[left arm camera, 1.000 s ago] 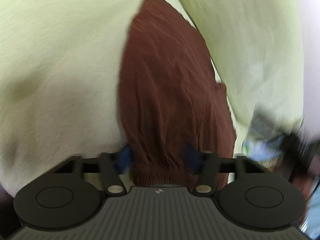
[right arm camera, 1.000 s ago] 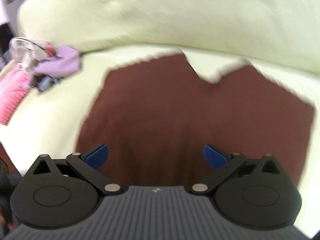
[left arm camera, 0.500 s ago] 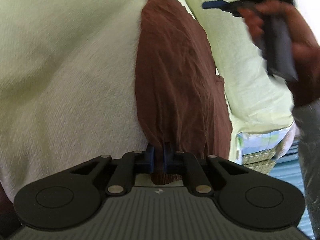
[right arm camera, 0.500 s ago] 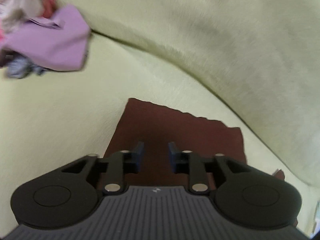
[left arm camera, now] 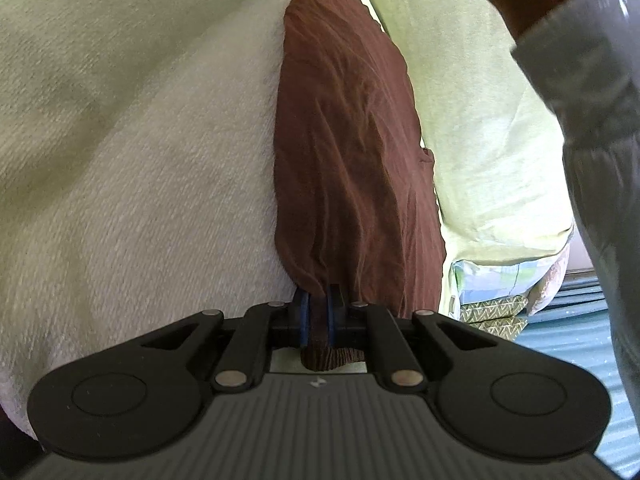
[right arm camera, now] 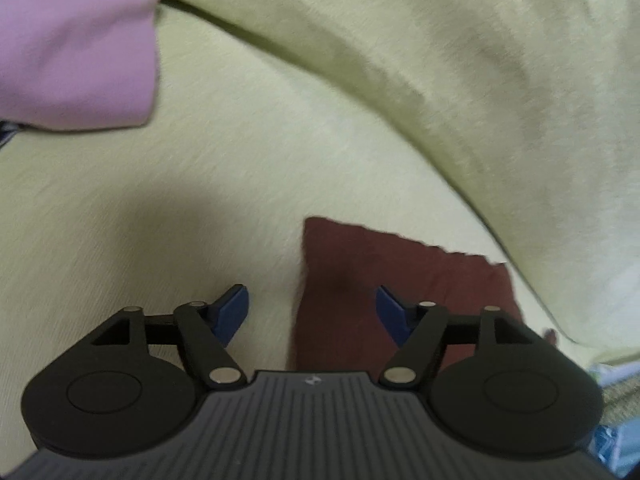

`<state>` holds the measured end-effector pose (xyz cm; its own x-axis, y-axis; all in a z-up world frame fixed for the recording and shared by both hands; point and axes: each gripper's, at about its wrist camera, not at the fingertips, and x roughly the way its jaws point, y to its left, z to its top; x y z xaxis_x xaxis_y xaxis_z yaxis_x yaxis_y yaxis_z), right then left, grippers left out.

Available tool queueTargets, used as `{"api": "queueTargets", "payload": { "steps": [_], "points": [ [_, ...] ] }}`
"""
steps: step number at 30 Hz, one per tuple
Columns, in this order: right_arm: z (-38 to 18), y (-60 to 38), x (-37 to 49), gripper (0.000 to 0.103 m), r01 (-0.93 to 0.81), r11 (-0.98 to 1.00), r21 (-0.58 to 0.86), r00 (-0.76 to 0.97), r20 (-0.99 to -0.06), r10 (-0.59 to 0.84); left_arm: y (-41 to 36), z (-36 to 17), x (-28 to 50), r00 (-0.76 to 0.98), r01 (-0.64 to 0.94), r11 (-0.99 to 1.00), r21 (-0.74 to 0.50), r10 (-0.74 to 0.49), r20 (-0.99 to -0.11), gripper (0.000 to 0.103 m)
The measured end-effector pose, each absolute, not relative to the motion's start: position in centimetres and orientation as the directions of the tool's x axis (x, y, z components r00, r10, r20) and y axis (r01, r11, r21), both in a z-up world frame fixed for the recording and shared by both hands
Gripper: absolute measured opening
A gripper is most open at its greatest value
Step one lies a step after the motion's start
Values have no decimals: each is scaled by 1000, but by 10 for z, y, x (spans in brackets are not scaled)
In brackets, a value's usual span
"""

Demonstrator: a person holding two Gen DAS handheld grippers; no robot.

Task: Fold clothes

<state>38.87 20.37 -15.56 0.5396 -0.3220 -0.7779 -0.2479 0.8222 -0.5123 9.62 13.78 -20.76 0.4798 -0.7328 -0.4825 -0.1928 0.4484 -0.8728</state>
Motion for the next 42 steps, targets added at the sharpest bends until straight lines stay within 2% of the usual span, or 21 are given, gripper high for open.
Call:
{"api": "queueTargets", "payload": {
  "steps": [4,6,7,9,10,11,12,13,14,17,22,25,28,37,42],
  "points": [
    [-163,201,401,68,-184,820,-542,544,-751,-375,141,-211,97,479,-195,435,-879,-740,-473,7],
    [-172,194,408,65,-157,797,-584,537,-727,-427,141,-211,97,480,-196,431,-881,-741,-469,7],
    [-175,191,411,60,-151,790,-595,530,-723,-443,142,-213,97,479,-197,428,-882,-743,-467,7],
    [-183,184,414,59,-155,790,-593,520,-729,-445,144,-215,98,477,-196,426,-883,-745,-466,7],
    [-183,185,414,45,-167,788,-593,525,-730,-438,146,-215,99,477,-195,428,-883,-745,-466,7],
    [-184,188,413,19,-199,790,-580,524,-744,-414,146,-215,99,475,-193,430,-882,-746,-467,7],
    [-185,192,412,17,-227,792,-567,522,-757,-393,143,-215,100,474,-190,433,-881,-746,-468,7],
    [-186,194,410,6,-235,784,-574,531,-752,-391,141,-215,101,473,-186,436,-880,-745,-470,7],
    [-187,194,409,2,-236,777,-584,547,-741,-391,142,-215,100,473,-185,438,-880,-745,-470,7],
    [-181,182,411,1,-219,815,-536,557,-755,-346,137,-217,102,470,-182,443,-878,-745,-474,7],
    [-142,133,420,0,-169,932,-321,553,-813,-180,133,-203,104,469,-134,526,-840,-713,-521,7],
    [-101,74,427,0,-133,978,-159,571,-819,-56,131,-189,105,481,-104,550,-829,-702,-525,7],
    [-70,19,433,0,-101,993,-59,576,-817,10,125,-169,107,486,-62,588,-806,-688,-539,7],
    [1,-114,415,1,-84,996,-26,617,-786,32,48,-84,108,447,164,666,-728,-708,-547,7],
    [24,-221,389,1,-28,999,-29,650,-760,-4,-20,-66,103,383,269,670,-692,-734,-562,7]
  ]
}}
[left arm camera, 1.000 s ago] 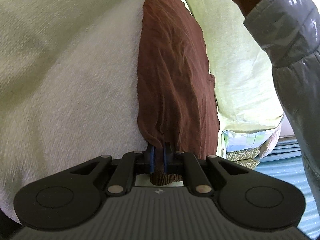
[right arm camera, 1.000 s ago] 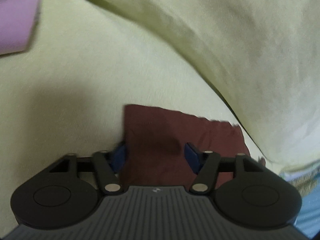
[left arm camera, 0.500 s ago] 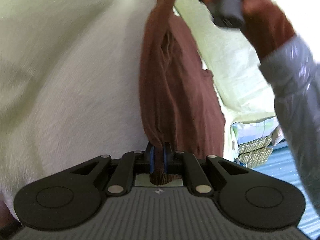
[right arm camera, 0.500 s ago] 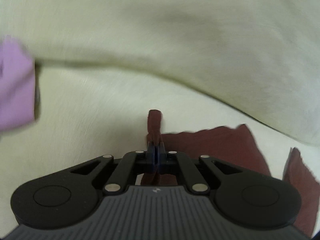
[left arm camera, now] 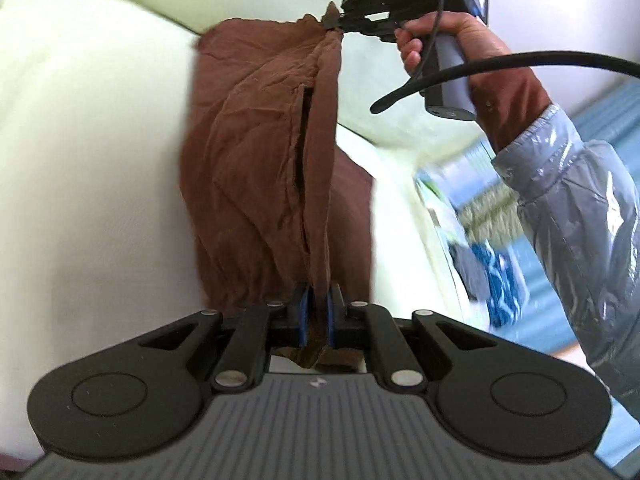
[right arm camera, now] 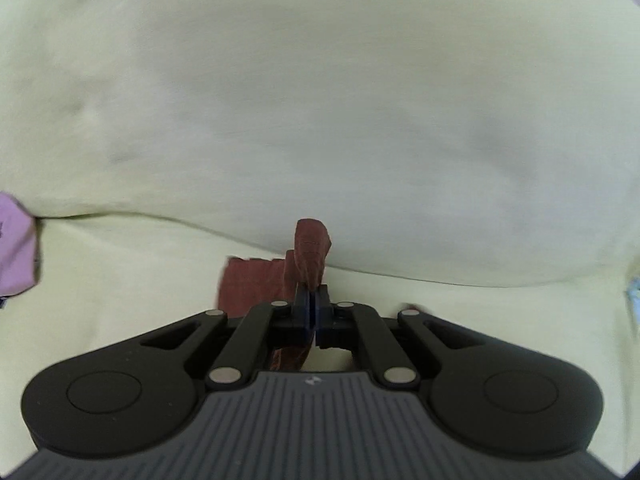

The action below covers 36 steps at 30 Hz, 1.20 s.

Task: Fold clothes

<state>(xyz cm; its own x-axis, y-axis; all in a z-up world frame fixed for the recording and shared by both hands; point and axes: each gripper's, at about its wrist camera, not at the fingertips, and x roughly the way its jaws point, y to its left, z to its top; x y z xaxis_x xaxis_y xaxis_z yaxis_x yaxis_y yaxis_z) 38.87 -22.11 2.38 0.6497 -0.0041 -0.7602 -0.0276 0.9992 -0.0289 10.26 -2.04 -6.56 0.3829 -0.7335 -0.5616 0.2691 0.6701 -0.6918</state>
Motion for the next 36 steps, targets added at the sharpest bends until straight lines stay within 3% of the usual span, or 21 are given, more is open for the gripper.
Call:
{"api": "queueTargets", "payload": {
  "steps": [7,16,18,20,25,30,32,36],
  "points": [
    [-7,-350,357,1,59,998,0,643,-765,-38,-129,-81,96,210,361,658,-661,-748,-630,7],
    [-95,-422,326,1,131,990,51,610,-792,-40,-178,-99,95,157,357,721,-594,-673,-723,7],
    [-107,-431,324,9,150,986,66,618,-785,-41,-181,-95,97,165,360,740,-568,-650,-741,7],
    [-118,-441,324,39,198,975,101,620,-783,-45,-180,-87,99,176,363,747,-556,-642,-747,7],
    [-111,-503,305,40,335,869,365,674,-737,50,-172,-72,105,220,363,772,-522,-615,-757,9],
    [-119,-520,288,38,284,775,565,661,-701,269,-195,-75,113,259,421,845,-331,-461,-849,17],
    [-130,-521,287,25,281,740,611,633,-698,335,-202,-78,110,257,439,849,-296,-434,-864,17],
    [-148,-524,286,24,324,692,645,613,-701,365,-217,-80,106,279,489,850,-198,-367,-887,20]
  ]
}}
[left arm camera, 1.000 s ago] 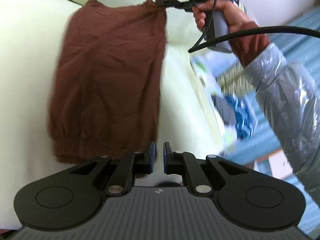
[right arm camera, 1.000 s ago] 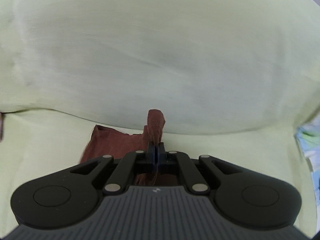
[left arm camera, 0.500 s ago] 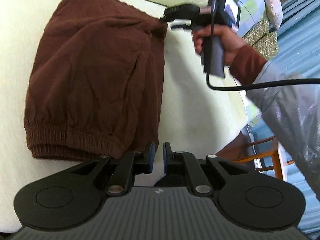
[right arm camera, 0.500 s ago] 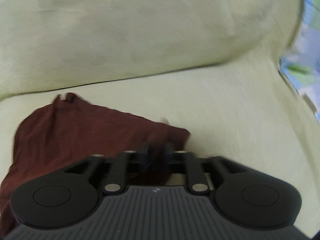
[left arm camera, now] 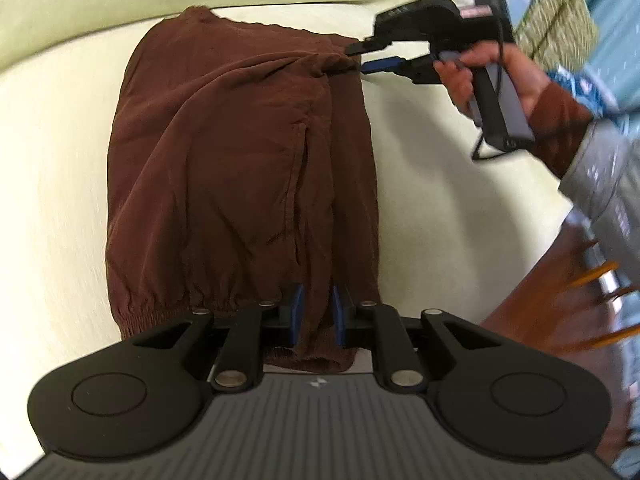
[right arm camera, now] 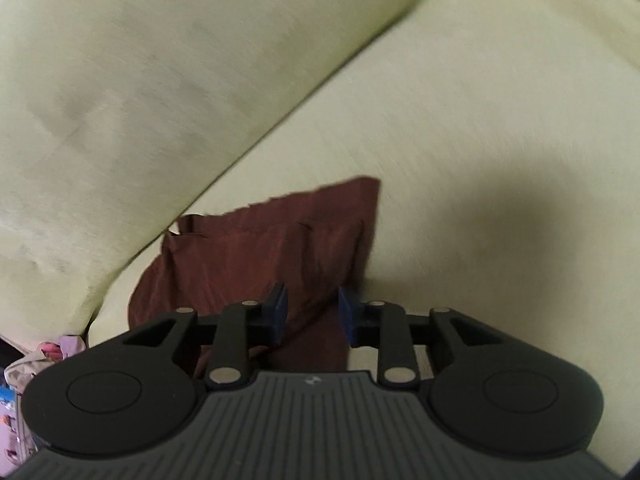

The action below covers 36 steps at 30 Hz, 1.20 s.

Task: Fold clothes

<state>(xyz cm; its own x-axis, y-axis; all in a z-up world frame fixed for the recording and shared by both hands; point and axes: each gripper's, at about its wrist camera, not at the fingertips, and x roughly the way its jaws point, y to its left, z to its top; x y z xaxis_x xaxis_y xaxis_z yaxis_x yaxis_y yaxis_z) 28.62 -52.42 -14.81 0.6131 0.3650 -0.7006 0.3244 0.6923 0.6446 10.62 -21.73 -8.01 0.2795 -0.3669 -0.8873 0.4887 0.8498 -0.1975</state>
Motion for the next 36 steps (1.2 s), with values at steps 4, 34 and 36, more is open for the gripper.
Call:
{"api": "queueTargets", "payload": {
  "steps": [4,34,36],
  "points": [
    [-154,-529,284,25,347,623,701,621,-670,406,-220,-83,112,282,489,852,-187,-358,-890,28],
    [-157,-535,304,42,253,852,458,689,-704,173,-218,-107,108,185,597,776,-202,-378,-907,30],
    [-141,-540,279,42,237,837,494,721,-667,190,-214,-104,107,204,600,779,-183,-370,-907,31]
  ]
}}
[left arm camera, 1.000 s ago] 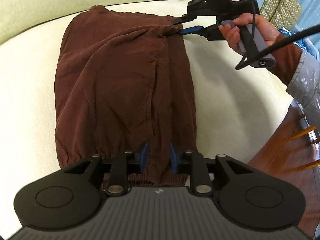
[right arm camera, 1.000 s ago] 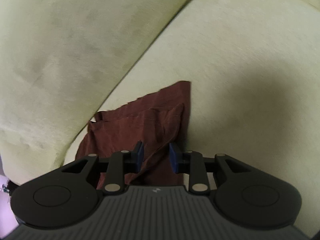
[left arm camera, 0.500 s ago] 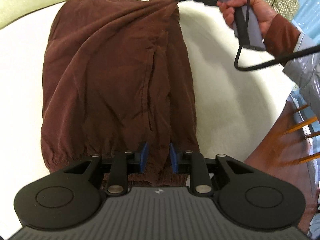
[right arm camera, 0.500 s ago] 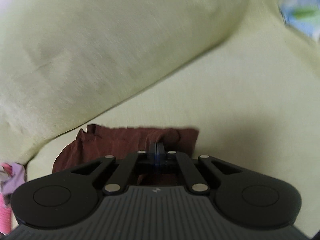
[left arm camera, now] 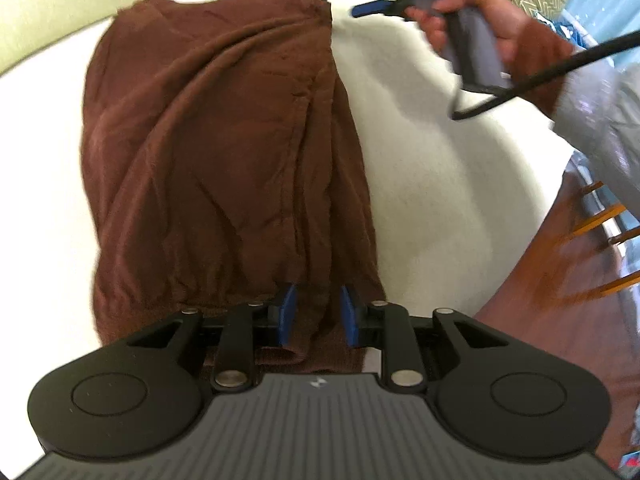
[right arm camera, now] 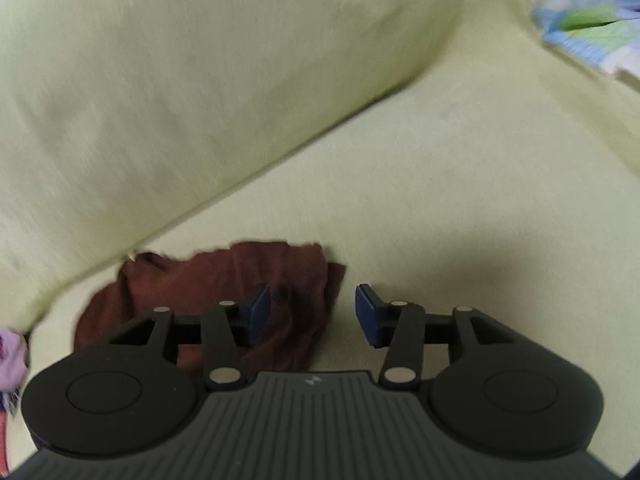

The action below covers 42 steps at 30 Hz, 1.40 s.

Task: Fold clothes

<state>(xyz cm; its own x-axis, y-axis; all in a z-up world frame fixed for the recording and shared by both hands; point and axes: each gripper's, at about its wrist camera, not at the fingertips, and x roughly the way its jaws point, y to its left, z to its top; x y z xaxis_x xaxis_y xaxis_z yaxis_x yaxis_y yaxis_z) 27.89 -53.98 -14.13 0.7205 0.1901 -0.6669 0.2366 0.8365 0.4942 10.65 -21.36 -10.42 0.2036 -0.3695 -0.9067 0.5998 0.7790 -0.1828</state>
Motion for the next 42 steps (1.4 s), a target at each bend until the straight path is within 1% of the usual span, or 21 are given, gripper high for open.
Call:
{"api": "queueTargets", "payload": {
  "steps": [2,4,8,9,12,14,18,25,30,32,33,37,42],
  "points": [
    [-131,-538,254,41,204,822,532,731,-642,234,-209,-102,106,218,596,785,-171,-363,-906,34],
    [-122,-530,228,37,168,813,557,733,-622,274,-205,-103,107,224,591,789,-167,-359,-906,35],
    [-123,-488,142,36,75,764,641,671,-599,437,-196,-103,100,254,598,794,-110,-318,-914,35],
    [-123,-481,130,35,66,754,653,659,-596,458,-195,-102,100,257,603,792,-100,-311,-915,35],
    [-134,-450,99,35,75,726,684,605,-610,512,-192,-98,103,265,610,788,-84,-302,-916,35],
    [-145,-427,80,35,115,701,704,568,-626,535,-189,-93,107,285,609,791,-64,-293,-913,35],
    [-155,-406,68,35,189,648,737,566,-621,542,-182,-87,113,312,598,800,-46,-286,-906,35],
    [-161,-384,72,35,229,622,748,576,-620,533,-181,-87,107,310,619,784,-46,-297,-903,35],
    [-142,-376,61,34,182,657,732,615,-606,505,-174,-88,102,306,611,789,-58,-304,-902,35],
    [-144,-370,59,24,175,665,726,595,-616,516,-171,-90,101,307,607,793,-53,-296,-905,35],
    [-145,-368,59,23,175,668,723,587,-622,519,-169,-90,100,309,605,795,-51,-293,-905,35],
    [-155,-366,60,22,222,659,719,574,-642,507,-162,-87,98,311,601,797,-60,-301,-902,35],
    [-166,-365,63,22,256,615,746,596,-623,507,-158,-85,99,309,605,794,-64,-308,-900,35]
  ]
}}
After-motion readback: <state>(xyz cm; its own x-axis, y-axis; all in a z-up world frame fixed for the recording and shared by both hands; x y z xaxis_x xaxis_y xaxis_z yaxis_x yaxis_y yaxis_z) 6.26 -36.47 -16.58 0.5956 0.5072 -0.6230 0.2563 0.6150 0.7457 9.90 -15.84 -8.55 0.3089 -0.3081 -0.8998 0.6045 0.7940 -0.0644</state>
